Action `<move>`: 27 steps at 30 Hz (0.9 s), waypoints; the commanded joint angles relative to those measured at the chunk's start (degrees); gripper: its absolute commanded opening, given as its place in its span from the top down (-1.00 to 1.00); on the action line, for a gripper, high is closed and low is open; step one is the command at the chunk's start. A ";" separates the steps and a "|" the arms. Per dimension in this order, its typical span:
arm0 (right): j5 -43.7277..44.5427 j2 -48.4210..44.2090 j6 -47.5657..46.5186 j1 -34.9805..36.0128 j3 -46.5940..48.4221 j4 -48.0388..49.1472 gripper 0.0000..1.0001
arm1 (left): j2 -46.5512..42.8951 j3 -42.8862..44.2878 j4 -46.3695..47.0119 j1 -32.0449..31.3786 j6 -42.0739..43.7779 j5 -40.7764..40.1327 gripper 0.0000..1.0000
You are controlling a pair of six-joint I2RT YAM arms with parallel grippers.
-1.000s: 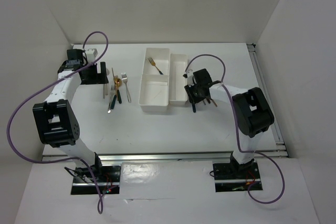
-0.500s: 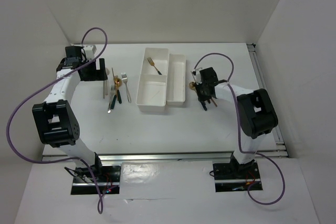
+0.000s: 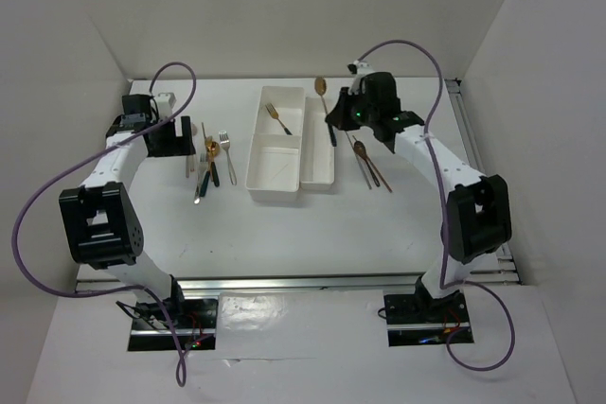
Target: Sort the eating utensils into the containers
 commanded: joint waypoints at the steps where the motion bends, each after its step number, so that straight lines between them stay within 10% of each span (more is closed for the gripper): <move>1: -7.65 2.59 8.27 6.44 2.35 5.45 1.00 | -4.19 -0.81 2.14 -0.15 -1.20 -1.05 -1.00; 17: -4.65 13.41 10.30 16.74 2.10 13.03 1.00 | -7.27 -3.10 1.61 -0.15 0.38 -2.63 -1.00; 23: -7.03 15.00 7.31 17.27 1.48 12.68 -0.14 | -6.74 -2.57 1.61 -0.15 0.38 -1.85 -1.00; 27: -6.42 12.98 4.94 17.27 2.09 12.68 -0.32 | -6.74 -3.89 1.61 -0.15 0.38 -1.14 -1.00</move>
